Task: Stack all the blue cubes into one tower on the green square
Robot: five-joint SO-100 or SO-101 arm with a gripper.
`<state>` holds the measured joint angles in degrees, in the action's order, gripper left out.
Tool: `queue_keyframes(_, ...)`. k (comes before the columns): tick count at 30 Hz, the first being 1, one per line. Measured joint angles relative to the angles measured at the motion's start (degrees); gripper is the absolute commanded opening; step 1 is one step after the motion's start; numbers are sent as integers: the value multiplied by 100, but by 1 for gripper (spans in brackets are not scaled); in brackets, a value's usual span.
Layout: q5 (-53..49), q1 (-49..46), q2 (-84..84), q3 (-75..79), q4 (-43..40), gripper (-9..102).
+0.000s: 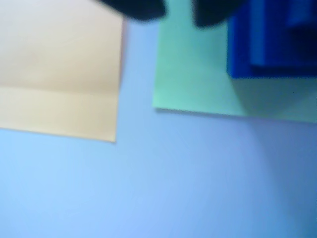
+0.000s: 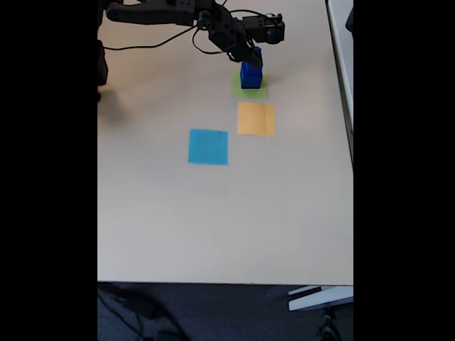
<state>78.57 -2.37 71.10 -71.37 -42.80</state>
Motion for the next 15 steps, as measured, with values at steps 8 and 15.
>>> queue_keyframes(8,70,0,-53,0,132,0)
queue_keyframes(15,176,0,-149,0,211,0)
